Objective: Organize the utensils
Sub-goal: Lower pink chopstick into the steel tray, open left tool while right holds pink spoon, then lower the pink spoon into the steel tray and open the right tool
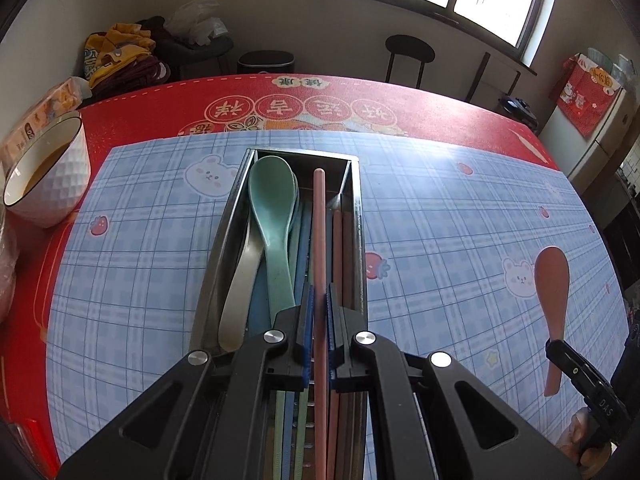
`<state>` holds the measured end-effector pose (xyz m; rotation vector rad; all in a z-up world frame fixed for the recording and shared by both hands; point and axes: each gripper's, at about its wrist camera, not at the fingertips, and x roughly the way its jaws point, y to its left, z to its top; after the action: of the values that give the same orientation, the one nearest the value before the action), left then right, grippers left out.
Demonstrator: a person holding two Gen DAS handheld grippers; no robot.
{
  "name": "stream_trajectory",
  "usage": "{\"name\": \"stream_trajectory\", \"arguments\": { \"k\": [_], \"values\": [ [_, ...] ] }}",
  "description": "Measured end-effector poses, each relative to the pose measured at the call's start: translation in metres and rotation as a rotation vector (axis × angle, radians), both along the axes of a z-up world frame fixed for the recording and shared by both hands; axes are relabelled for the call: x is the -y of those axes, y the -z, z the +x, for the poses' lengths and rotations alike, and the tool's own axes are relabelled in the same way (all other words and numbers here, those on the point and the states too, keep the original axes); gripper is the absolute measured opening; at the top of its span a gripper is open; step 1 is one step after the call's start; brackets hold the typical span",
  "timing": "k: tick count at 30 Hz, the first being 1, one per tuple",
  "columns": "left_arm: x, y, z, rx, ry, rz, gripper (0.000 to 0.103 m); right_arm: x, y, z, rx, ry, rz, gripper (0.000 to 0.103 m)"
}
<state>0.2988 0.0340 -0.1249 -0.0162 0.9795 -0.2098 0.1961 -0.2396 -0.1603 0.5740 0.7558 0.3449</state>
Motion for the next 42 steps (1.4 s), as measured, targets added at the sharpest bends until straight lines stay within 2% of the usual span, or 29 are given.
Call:
{"name": "stream_trajectory", "arguments": {
  "k": [9, 17, 22, 24, 28, 33, 36, 42],
  "values": [
    [0.016, 0.005, 0.01, -0.03, 0.021, 0.098, 0.006, 0.001, 0.0, -0.001, 0.001, 0.003, 0.011, 0.007],
    [0.022, 0.009, 0.01, -0.038, 0.042, 0.118, 0.008, 0.0, 0.0, -0.001, 0.0, 0.0, 0.013, 0.007],
    [0.022, -0.008, -0.005, 0.055, 0.052, 0.132, 0.024, -0.001, 0.0, -0.001, 0.001, 0.001, 0.017, 0.007],
    [0.024, -0.016, -0.018, 0.111, 0.06, 0.157, 0.04, -0.001, 0.001, -0.001, 0.001, 0.0, 0.02, 0.007],
    [0.029, -0.026, -0.05, 0.233, 0.076, 0.233, 0.059, 0.0, 0.002, 0.0, -0.003, 0.001, 0.028, 0.007],
    [0.028, -0.027, -0.077, 0.294, 0.078, 0.277, 0.085, 0.0, 0.003, 0.001, -0.008, 0.001, 0.031, 0.007],
    [0.024, -0.027, -0.09, 0.327, 0.075, 0.289, 0.095, 0.002, 0.004, 0.001, -0.012, 0.006, 0.035, 0.007],
    [0.005, -0.022, -0.106, 0.36, 0.039, 0.233, 0.097, 0.001, 0.007, 0.004, -0.03, 0.013, 0.038, 0.007]
  ]
}}
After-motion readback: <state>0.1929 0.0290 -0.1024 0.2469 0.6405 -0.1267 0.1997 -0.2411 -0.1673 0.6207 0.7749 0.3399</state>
